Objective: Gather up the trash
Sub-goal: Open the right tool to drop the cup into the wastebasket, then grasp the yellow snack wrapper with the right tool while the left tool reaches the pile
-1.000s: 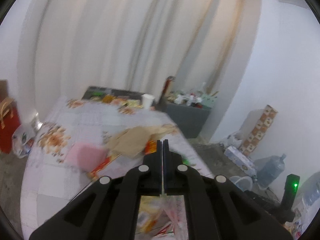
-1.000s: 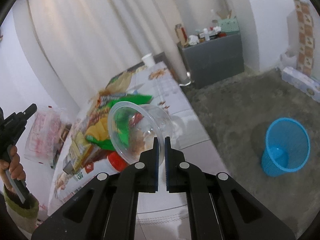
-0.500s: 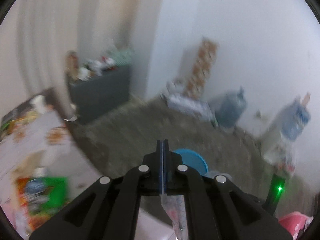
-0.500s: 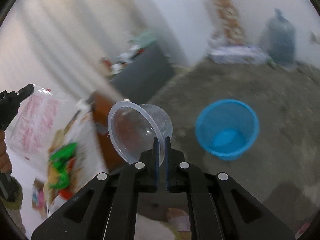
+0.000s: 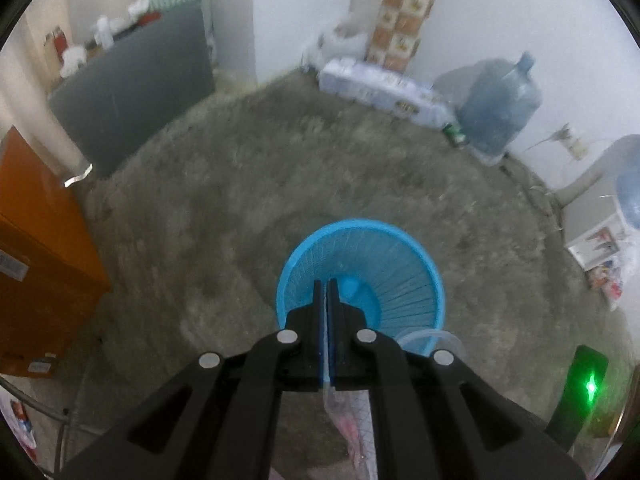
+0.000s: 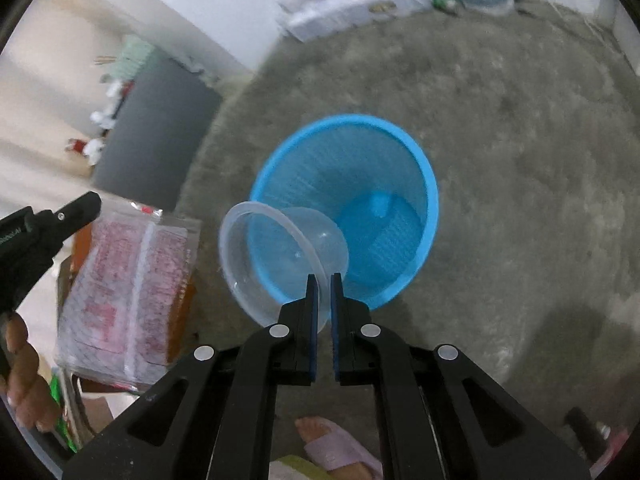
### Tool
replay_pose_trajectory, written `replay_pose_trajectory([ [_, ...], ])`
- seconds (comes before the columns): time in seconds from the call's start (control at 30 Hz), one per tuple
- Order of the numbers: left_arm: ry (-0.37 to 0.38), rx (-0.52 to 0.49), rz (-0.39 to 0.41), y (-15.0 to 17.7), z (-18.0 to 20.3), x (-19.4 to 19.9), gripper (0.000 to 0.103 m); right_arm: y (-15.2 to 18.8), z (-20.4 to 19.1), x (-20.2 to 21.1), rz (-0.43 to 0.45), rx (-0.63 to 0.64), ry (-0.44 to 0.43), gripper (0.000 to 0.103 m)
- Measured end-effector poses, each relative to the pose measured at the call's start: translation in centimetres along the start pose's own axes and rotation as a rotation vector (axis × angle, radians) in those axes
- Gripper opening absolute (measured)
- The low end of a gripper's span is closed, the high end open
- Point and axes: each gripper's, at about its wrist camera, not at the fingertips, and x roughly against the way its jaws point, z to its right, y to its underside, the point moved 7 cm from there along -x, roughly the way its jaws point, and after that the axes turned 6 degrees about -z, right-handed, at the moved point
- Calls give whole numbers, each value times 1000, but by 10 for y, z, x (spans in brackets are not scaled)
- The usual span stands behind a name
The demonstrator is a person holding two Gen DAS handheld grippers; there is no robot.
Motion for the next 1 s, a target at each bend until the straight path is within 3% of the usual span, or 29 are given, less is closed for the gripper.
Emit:
replay_pose_trajectory([
  [0.07, 5, 37, -21, -5, -1, -17, 4, -8, 2, -9, 7, -11, 8, 13],
  [0.17, 41, 89, -29, -8, -2, -24, 36, -16, 7, -18, 9, -22, 21, 34],
  [0.53, 105, 19, 32, -3, 15, 33, 54, -5, 10, 25, 92, -18, 6, 35],
  [0.77, 197, -53, 120, 17, -3, 136, 66, 21, 2, 74, 161, 28, -5, 47],
  [1.0, 214, -108, 299, 81, -79, 293, 71, 63, -43, 124, 191, 149, -115, 60],
])
